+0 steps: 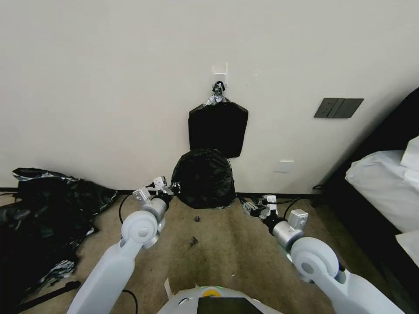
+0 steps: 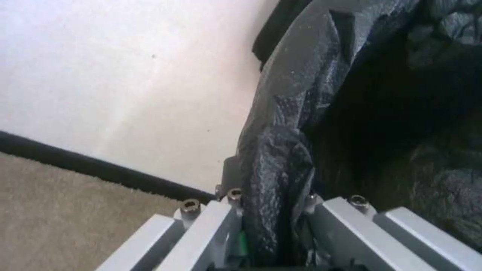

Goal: Place a trash bag onto the trash bin.

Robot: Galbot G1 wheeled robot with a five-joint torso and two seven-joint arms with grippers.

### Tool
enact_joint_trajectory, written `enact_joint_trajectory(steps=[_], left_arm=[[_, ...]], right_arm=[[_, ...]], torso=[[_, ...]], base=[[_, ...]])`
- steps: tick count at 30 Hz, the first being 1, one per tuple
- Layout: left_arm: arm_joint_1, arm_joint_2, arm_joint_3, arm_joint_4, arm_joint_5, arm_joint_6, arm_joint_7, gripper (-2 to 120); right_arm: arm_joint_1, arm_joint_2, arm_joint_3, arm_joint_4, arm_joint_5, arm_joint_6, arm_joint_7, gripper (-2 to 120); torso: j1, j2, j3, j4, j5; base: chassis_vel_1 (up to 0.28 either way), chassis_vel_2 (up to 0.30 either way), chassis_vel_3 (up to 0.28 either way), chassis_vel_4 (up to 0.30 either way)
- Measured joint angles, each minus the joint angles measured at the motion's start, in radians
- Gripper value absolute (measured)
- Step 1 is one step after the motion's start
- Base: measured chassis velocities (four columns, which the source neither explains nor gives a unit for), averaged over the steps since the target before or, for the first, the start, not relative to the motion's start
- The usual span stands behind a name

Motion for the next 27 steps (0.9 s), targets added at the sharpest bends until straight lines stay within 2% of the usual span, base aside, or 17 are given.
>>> enact_joint_trajectory(steps=[3, 4, 6, 8, 10, 12, 14, 15, 16, 17, 19, 20, 23, 24, 26, 27], left_arm=[[-0.006, 0.0, 0.011, 0.012, 0.022, 0.015, -0.04, 1], [-0.006, 0.0, 0.011, 0.012, 0.022, 0.015, -0.04, 1], [-0.005, 0.002, 0.033, 0.017, 0.066, 0.018, -0.053, 1], [-0.003, 0.001, 0.04, 0.017, 0.08, 0.019, -0.055, 1], [0.002, -0.004, 0.067, 0.02, 0.128, 0.019, -0.056, 1], [0.003, -0.006, 0.077, 0.022, 0.146, 0.019, -0.057, 1], [0.007, -0.012, 0.141, 0.031, 0.238, 0.014, -0.068, 1], [0.01, -0.012, 0.176, 0.034, 0.288, 0.005, -0.077, 1], [0.01, -0.012, 0.176, 0.034, 0.288, 0.005, -0.077, 1], [0.013, -0.013, 0.2, 0.035, 0.332, -0.003, -0.082, 1], [0.013, -0.017, 0.264, 0.047, 0.447, -0.032, -0.091, 1], [0.013, -0.017, 0.264, 0.047, 0.447, -0.032, -0.091, 1], [-0.002, -0.034, 0.318, 0.069, 0.536, -0.057, -0.104, 1], [-0.002, -0.034, 0.318, 0.069, 0.536, -0.057, -0.104, 1], [-0.009, -0.046, 0.339, 0.071, 0.556, -0.063, -0.108, 1], [-0.009, -0.046, 0.339, 0.071, 0.556, -0.063, -0.108, 1]], right_arm=[[0.008, 0.004, 0.053, 0.028, 0.001, 0.001, -0.009, 73], [0.008, 0.004, 0.053, 0.028, 0.001, 0.001, -0.009, 73], [0.052, 0.003, 0.072, 0.08, 0.001, -0.021, -0.015, 85], [0.075, 0.002, 0.068, 0.101, 0.002, -0.035, -0.007, 89], [0.15, 0.004, 0.015, 0.151, 0.005, -0.075, 0.033, 96], [0.172, 0.005, -0.006, 0.162, 0.007, -0.086, 0.045, 98], [0.253, 0.023, -0.095, 0.184, 0.033, -0.143, 0.078, 100], [0.279, 0.036, -0.134, 0.185, 0.048, -0.162, 0.09, 99], [0.279, 0.036, -0.134, 0.185, 0.048, -0.162, 0.09, 99], [0.302, 0.048, -0.168, 0.185, 0.056, -0.173, 0.102, 95], [0.389, 0.094, -0.305, 0.159, 0.08, -0.197, 0.186, 85], [0.389, 0.094, -0.305, 0.159, 0.08, -0.197, 0.186, 85], [0.486, 0.157, -0.455, 0.1, 0.154, -0.208, 0.39, 71], [0.486, 0.157, -0.455, 0.1, 0.154, -0.208, 0.39, 71], [0.534, 0.216, -0.522, 0.051, 0.231, -0.198, 0.542, 60], [0.534, 0.216, -0.522, 0.051, 0.231, -0.198, 0.542, 60]], torso=[[0.0, 0.0, 0.0, -0.0003, 0.0002], [0.0, 0.0, 0.0, -0.0003, 0.0002], [0.0, 0.0, 0.0, -0.0001, -0.0001], [0.0, 0.0, 0.0, 0.0001, 0.0], [0.0, 0.0, 0.0, 0.0001, -0.0003], [0.0, 0.0, 0.0, 0.0002, -0.0001], [0.0, 0.0, 0.0, 0.0001, -0.0004], [0.0, 0.0, 0.0, -0.0001, 0.0001], [0.0, 0.0, 0.0, -0.0001, 0.0001], [0.0, 0.0, 0.0, -0.0004, 0.0002], [0.0, 0.0, 0.0, 0.0002, 0.0], [0.0, 0.0, 0.0, 0.0002, 0.0], [0.0, 0.0, 0.0, 0.0001, -0.0002], [0.0, 0.0, 0.0, 0.0001, -0.0002], [0.0, 0.0, 0.0, -0.0002, -0.0001], [0.0, 0.0, 0.0, -0.0002, -0.0001]], base=[[0.0, 0.0, 0.0, 0.0], [0.0, 0.0, 0.0, 0.0], [0.0, 0.0, 0.0, 0.0], [0.0, 0.0, 0.0, 0.0], [0.0, 0.0, 0.0, 0.0], [0.0, 0.0, 0.0, 0.0], [0.0, 0.0, 0.0, 0.0], [0.0, 0.0, 0.0, 0.0], [0.0, 0.0, 0.0, 0.0], [0.0, 0.0, 0.0, 0.0], [0.0, 0.0, 0.0, 0.0], [0.0, 0.0, 0.0, 0.0], [0.0, 0.0, 0.0, 0.0], [0.0, 0.0, 0.0, 0.0], [0.0, 0.0, 0.0, 0.0], [0.0, 0.0, 0.0, 0.0]])
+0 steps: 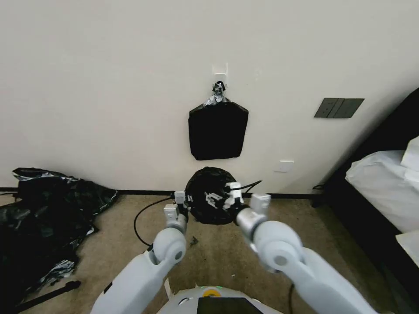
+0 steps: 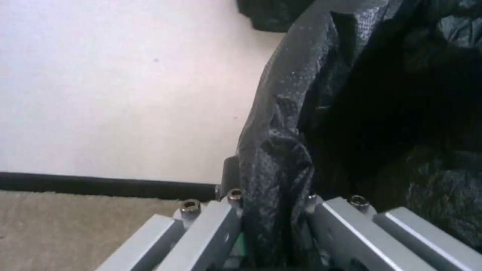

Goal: Place a trash bag onto the trash bin.

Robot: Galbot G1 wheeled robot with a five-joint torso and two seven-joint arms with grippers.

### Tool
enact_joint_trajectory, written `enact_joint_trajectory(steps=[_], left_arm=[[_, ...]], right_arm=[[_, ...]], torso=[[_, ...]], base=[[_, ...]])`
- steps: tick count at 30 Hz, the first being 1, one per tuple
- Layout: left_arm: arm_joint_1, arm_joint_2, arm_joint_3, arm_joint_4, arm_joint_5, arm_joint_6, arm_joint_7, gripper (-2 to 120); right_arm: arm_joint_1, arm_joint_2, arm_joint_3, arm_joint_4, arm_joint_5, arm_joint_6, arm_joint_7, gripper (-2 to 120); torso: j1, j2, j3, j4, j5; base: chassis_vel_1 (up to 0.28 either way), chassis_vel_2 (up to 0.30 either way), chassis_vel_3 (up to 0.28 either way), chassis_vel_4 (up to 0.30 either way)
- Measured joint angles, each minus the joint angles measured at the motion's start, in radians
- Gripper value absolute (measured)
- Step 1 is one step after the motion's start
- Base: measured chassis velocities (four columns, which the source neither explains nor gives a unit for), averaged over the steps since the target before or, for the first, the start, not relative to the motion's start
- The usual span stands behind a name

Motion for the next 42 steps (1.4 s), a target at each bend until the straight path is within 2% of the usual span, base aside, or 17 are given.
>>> enact_joint_trajectory(steps=[3, 4, 7, 8, 11, 15, 16, 21, 28, 42], left_arm=[[0.005, -0.005, 0.019, -0.003, 0.05, -0.012, 0.001, 1], [0.005, -0.005, 0.019, -0.003, 0.05, -0.012, 0.001, 1], [0.015, -0.009, 0.023, -0.009, 0.092, -0.025, 0.008, 1], [0.015, -0.009, 0.023, -0.009, 0.092, -0.025, 0.008, 1], [0.025, -0.012, 0.028, -0.008, 0.174, -0.052, 0.035, 1], [0.031, -0.015, 0.032, -0.01, 0.192, -0.057, 0.042, 1], [0.035, -0.016, 0.033, -0.014, 0.2, -0.058, 0.045, 1], [0.052, -0.014, 0.032, -0.03, 0.218, -0.064, 0.054, 1], [0.074, 0.004, 0.016, -0.073, 0.227, -0.066, 0.066, 1], [0.125, 0.008, 0.011, -0.125, 0.266, -0.08, 0.12, 1]], right_arm=[[0.044, 0.061, -0.035, -0.061, 0.033, 0.027, 0.106, 45], [0.044, 0.061, -0.035, -0.061, 0.033, 0.027, 0.106, 45], [0.071, 0.106, -0.051, -0.106, 0.037, 0.033, 0.172, 30], [0.071, 0.106, -0.051, -0.106, 0.037, 0.033, 0.172, 30], [0.105, 0.161, -0.087, -0.157, 0.049, 0.042, 0.259, 15], [0.122, 0.192, -0.104, -0.194, 0.05, 0.053, 0.288, 7], [0.131, 0.213, -0.113, -0.219, 0.048, 0.059, 0.3, 0], [0.153, 0.258, -0.123, -0.292, 0.022, 0.07, 0.311, 0], [0.16, 0.269, -0.086, -0.391, 0.007, 0.071, 0.3, 0], [0.173, 0.285, -0.061, -0.469, 0.004, 0.081, 0.293, 0]], torso=[[0.0, 0.0, 0.0, 0.0002, 0.0001], [0.0, 0.0, 0.0, 0.0002, 0.0001], [0.0, 0.0, 0.0, 0.0, 0.0001], [0.0, 0.0, 0.0, 0.0, 0.0001], [0.0, 0.0, 0.0, 0.0002, 0.0], [0.0, 0.0, 0.0, 0.0001, -0.0002], [0.0, 0.0, 0.0, 0.0002, 0.0], [0.0, 0.0, 0.0, 0.0001, -0.0001], [0.0, 0.0, 0.0, 0.0, 0.0], [0.0, 0.0, 0.0, 0.0001, 0.0001]], base=[[0.0, 0.0, 0.0, 0.0], [0.0, 0.0, 0.0, 0.0], [0.0, 0.0, 0.0, 0.0], [0.0, 0.0, 0.0, 0.0], [0.0, 0.0, 0.0, 0.0], [0.0, 0.0, 0.0, 0.0], [0.0, 0.0, 0.0, 0.0], [0.0, 0.0, 0.0, 0.0], [0.0, 0.0, 0.0, 0.0], [0.0, 0.0, 0.0, 0.0]])
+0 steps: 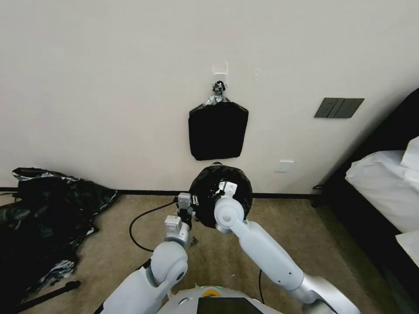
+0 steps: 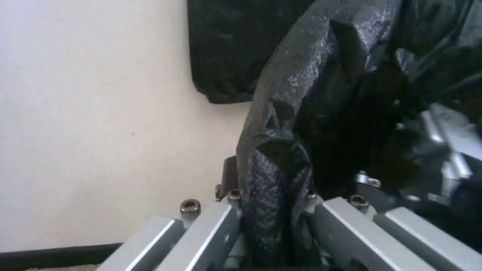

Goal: Place a trash bag onto the trash bin.

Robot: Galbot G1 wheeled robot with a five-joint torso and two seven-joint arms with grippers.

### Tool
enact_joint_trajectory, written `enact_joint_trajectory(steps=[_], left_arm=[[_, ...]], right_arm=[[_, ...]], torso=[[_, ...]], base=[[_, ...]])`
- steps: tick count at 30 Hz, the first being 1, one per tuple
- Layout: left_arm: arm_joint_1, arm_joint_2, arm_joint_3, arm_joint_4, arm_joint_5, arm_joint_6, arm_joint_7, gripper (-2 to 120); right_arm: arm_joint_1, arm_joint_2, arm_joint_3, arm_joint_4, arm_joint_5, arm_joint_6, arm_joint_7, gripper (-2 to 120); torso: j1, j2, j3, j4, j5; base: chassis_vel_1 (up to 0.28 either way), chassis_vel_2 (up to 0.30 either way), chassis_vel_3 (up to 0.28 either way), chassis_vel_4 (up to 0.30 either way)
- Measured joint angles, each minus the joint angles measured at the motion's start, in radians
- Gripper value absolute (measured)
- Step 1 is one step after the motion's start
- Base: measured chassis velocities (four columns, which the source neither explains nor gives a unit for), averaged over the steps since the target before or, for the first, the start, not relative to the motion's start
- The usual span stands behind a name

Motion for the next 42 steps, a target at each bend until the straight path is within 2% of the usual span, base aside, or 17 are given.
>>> enact_joint_trajectory(steps=[12, 28, 36, 42], left_arm=[[0.021, -0.002, -0.004, -0.018, 0.023, -0.015, 0.023, 1], [0.029, -0.01, 0.0, -0.027, -0.003, -0.021, 0.047, 1], [0.007, -0.016, -0.03, 0.01, -0.05, -0.008, 0.038, 1], [-0.024, -0.04, -0.054, 0.071, -0.143, 0.009, 0.002, 1]], right_arm=[[0.002, 0.001, 0.009, -0.043, -0.002, 0.01, 0.004, 0], [0.009, 0.002, 0.017, -0.057, -0.006, 0.015, 0.004, 0], [-0.009, -0.049, 0.002, 0.047, 0.025, 0.012, 0.004, 0], [-0.032, -0.108, -0.02, 0.181, 0.059, 0.006, 0.003, 0]], torso=[[0.0, 0.0, 0.0, 0.0, 0.0], [0.0, 0.0, 0.0, 0.0001, 0.0], [0.0, 0.0, 0.0, 0.0, 0.0], [0.0, 0.0, 0.0, 0.0001, 0.0]], base=[[0.0, 0.0, 0.0, 0.0], [0.0, 0.0, 0.0, 0.0], [0.0, 0.0, 0.0, 0.0], [0.0, 0.0, 0.0, 0.0]])
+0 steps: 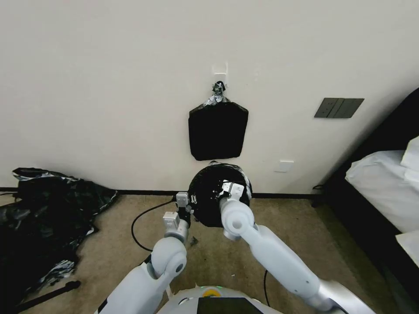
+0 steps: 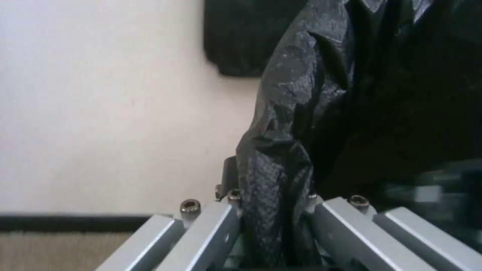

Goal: Place a trash bag onto the trash bin.

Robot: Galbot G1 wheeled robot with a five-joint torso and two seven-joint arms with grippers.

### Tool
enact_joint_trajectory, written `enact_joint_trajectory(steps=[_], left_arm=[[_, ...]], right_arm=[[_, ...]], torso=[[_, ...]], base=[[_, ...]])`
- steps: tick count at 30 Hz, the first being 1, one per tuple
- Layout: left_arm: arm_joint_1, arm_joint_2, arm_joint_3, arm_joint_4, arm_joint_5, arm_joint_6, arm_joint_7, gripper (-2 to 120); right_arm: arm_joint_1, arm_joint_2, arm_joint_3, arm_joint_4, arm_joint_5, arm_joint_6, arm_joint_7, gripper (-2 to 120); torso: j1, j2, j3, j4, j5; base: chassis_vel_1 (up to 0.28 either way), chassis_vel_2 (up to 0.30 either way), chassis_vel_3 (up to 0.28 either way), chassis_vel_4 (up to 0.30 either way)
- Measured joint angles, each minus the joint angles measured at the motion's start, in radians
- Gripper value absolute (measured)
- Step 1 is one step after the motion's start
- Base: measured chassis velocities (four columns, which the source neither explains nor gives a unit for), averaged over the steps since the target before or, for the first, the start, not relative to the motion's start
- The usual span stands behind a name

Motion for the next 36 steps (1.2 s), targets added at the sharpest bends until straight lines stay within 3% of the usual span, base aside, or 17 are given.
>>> enact_joint_trajectory(steps=[6, 8, 12, 17, 20, 21, 24, 26, 36], left_arm=[[-0.037, -0.018, -0.007, 0.045, -0.136, 0.039, -0.064, 1], [-0.062, -0.026, -0.006, 0.061, -0.217, 0.074, -0.105, 1], [-0.108, -0.042, 0.006, 0.085, -0.345, 0.124, -0.179, 1], [-0.163, -0.068, 0.04, 0.122, -0.48, 0.16, -0.24, 1], [-0.178, -0.08, 0.052, 0.136, -0.51, 0.169, -0.262, 1], [-0.195, -0.102, 0.071, 0.164, -0.539, 0.189, -0.299, 1], [-0.205, -0.129, 0.086, 0.194, -0.559, 0.211, -0.329, 1], [-0.215, -0.158, 0.102, 0.229, -0.582, 0.223, -0.363, 1], [-0.205, -0.173, 0.134, 0.298, -0.552, 0.236, -0.372, 1]], right_arm=[[-0.052, -0.086, 0.003, 0.156, -0.007, -0.014, -0.077, 0], [-0.111, -0.149, 0.03, 0.222, -0.125, -0.014, -0.199, 0], [-0.218, -0.23, 0.092, 0.3, -0.381, 0.034, -0.353, 15], [-0.301, -0.287, 0.17, 0.405, -0.489, 0.096, -0.361, 33], [-0.332, -0.291, 0.195, 0.418, -0.521, 0.108, -0.36, 38], [-0.379, -0.288, 0.229, 0.424, -0.542, 0.112, -0.36, 48], [-0.426, -0.278, 0.265, 0.425, -0.566, 0.122, -0.362, 55], [-0.465, -0.257, 0.297, 0.425, -0.628, 0.14, -0.381, 67], [-0.464, -0.214, 0.322, 0.42, -0.639, 0.145, -0.389, 99]], torso=[[0.0, 0.0, 0.0, 0.0003, 0.0002], [0.0, 0.0, 0.0, -0.0003, 0.0001], [0.0, 0.0, 0.0, -0.0005, 0.0002], [0.0, 0.0, 0.0, 0.0002, 0.0002], [0.0, 0.0, 0.0, 0.0001, 0.0], [0.0, 0.0, 0.0, -0.0003, 0.0002], [0.0, 0.0, 0.0, -0.0003, 0.0002], [0.0, 0.0, 0.0, -0.0001, 0.0002], [0.0, 0.0, 0.0, 0.0001, 0.0]], base=[[0.0, 0.0, 0.0, 0.0], [0.0, 0.0, 0.0, 0.0], [0.0, 0.0, 0.0, 0.0], [0.0, 0.0, 0.0, 0.0], [0.0, 0.0, 0.0, 0.0], [0.0, 0.0, 0.0, 0.0], [0.0, 0.0, 0.0, 0.0], [0.0, 0.0, 0.0, 0.0], [0.0, 0.0, 0.0, 0.0]])
